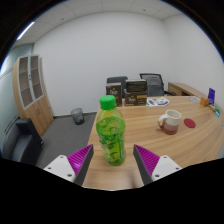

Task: Pour water

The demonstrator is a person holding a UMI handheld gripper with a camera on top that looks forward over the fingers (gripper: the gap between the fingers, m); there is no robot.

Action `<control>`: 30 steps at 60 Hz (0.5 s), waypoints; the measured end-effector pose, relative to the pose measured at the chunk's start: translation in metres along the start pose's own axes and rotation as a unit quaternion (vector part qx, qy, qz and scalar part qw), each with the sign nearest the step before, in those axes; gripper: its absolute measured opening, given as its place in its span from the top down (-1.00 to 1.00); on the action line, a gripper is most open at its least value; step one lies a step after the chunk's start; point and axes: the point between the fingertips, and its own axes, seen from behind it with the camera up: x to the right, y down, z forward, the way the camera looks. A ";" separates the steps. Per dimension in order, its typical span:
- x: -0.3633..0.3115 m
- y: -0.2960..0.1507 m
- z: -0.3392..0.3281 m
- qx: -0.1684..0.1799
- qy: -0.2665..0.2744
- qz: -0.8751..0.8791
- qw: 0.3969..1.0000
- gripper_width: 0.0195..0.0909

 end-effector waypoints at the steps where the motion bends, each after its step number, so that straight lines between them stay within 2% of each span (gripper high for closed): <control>1: -0.001 -0.003 0.005 0.005 0.000 0.000 1.000 -0.78; 13: 0.004 -0.028 0.049 0.045 0.026 0.008 0.999 -0.73; 16: 0.005 -0.031 0.055 0.056 0.029 0.006 0.998 -0.57; 21: 0.001 -0.037 0.063 0.082 0.020 0.005 0.996 -0.02; 30: -0.001 -0.042 0.067 0.129 0.012 -0.005 0.992 0.11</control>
